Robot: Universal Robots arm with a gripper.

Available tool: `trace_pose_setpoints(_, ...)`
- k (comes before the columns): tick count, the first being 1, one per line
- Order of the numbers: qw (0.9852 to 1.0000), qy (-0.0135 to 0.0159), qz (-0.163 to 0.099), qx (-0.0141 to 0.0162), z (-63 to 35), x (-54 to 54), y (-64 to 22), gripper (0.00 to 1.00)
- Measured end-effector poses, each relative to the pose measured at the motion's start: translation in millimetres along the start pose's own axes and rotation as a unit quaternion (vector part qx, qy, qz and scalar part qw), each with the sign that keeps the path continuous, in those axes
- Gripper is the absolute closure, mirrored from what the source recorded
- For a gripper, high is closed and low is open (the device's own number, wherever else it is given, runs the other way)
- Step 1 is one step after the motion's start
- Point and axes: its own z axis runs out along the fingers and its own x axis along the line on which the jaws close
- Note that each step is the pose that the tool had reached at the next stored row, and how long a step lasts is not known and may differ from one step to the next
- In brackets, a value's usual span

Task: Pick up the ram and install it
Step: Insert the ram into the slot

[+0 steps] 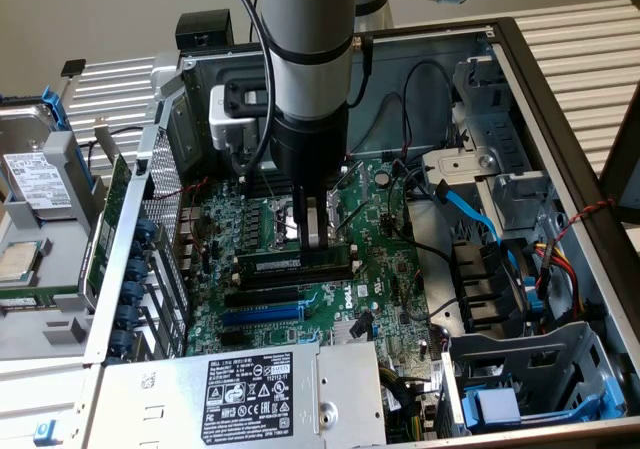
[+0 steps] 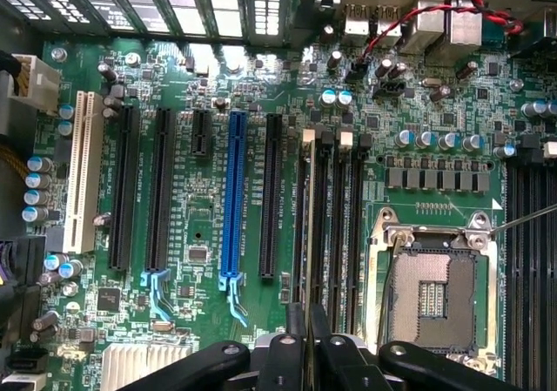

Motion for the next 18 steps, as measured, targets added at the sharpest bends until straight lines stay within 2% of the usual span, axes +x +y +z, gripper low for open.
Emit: trace_pose_setpoints(18, 1.0, -0.0001, 0.0, 0.0001, 1.0, 0.3, -0.1, 0.87)
